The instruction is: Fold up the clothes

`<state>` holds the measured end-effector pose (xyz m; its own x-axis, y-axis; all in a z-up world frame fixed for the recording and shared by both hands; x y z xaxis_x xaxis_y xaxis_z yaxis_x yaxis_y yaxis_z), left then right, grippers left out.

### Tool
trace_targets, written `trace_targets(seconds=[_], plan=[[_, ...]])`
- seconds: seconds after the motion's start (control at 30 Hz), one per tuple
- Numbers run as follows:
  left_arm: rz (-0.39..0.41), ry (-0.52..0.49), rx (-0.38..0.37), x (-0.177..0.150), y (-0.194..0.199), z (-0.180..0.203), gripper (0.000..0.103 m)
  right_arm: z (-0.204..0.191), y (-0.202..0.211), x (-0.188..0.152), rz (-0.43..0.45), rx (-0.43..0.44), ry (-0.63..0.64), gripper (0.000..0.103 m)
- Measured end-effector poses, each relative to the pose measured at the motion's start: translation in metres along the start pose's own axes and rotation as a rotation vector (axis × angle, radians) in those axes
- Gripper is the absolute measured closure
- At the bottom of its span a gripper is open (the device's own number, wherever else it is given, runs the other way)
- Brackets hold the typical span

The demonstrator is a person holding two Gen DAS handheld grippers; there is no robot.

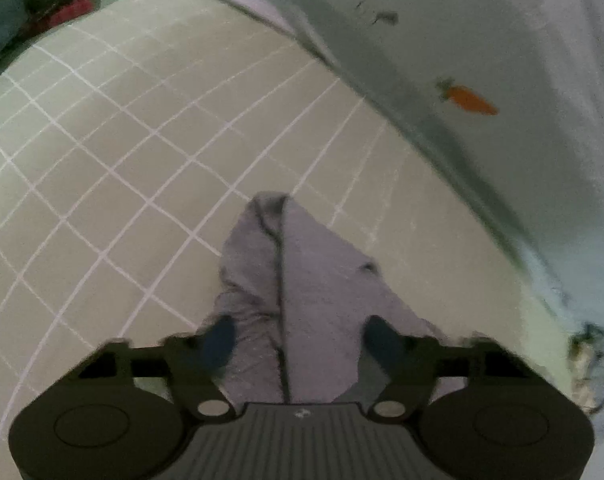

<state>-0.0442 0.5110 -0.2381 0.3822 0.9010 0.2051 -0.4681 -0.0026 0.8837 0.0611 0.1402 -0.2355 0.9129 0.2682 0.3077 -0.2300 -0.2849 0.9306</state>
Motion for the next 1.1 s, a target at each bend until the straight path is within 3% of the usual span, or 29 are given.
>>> trace_targets(seconds=[0.03,0.07,0.1,0.13,0.2,0.27,0.43,0.57,0.67,0.77,0.87,0.97,1.1], plan=[[-0.007,-0.010,0.014,0.002,-0.006,0.001,0.049,-0.005,-0.002,0.007,0.008,-0.038,0.026,0.030],[0.011,-0.030,0.013,0.006,-0.008,0.004,0.060,-0.010,-0.005,0.014,0.017,-0.066,0.041,0.035],[0.016,-0.046,-0.002,0.011,-0.011,0.008,0.078,-0.014,-0.007,0.022,0.027,-0.086,0.053,0.038],[0.019,-0.061,-0.017,0.015,-0.014,0.011,0.087,-0.015,-0.010,0.033,0.042,-0.096,0.064,0.048],[0.020,-0.067,-0.018,0.025,-0.021,0.014,0.090,-0.017,-0.017,0.057,0.071,-0.112,0.086,0.059],[0.038,-0.085,-0.017,0.036,-0.027,0.019,0.091,-0.022,-0.027,0.086,0.091,-0.087,0.097,0.076],[0.115,-0.072,0.014,0.083,-0.029,0.027,0.093,-0.041,-0.051,0.160,0.130,-0.065,0.160,0.087],[0.237,-0.097,0.007,0.125,0.011,0.038,0.094,-0.056,-0.018,0.197,0.230,-0.034,0.264,0.088],[0.322,-0.139,-0.009,0.134,0.053,0.047,0.094,-0.059,0.023,0.190,0.302,-0.015,0.362,0.088],[0.371,-0.150,-0.039,0.122,0.092,0.053,0.095,-0.051,0.053,0.161,0.321,0.000,0.413,0.088],[0.411,-0.178,-0.054,0.090,0.129,0.055,0.098,-0.030,0.079,0.131,0.328,0.022,0.401,0.088],[0.436,-0.177,-0.046,0.040,0.164,0.044,0.098,-0.004,0.104,0.104,0.340,0.076,0.305,0.088],[0.357,-0.125,0.024,-0.036,0.174,-0.002,0.098,0.016,0.114,0.053,0.295,0.129,0.235,0.088]])
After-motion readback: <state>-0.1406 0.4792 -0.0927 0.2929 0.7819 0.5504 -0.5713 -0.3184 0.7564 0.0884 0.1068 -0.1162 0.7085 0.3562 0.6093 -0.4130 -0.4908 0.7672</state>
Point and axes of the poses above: each gripper's, at about its wrist camera, not at the fingertips, and y roughly against the way its jaws point, z to its right, x to its top, the point moved 9 cm from there along -y, roughly the way its jaws point, and after that the axes turned 9 degrees about -z, right-handed, at the moved point
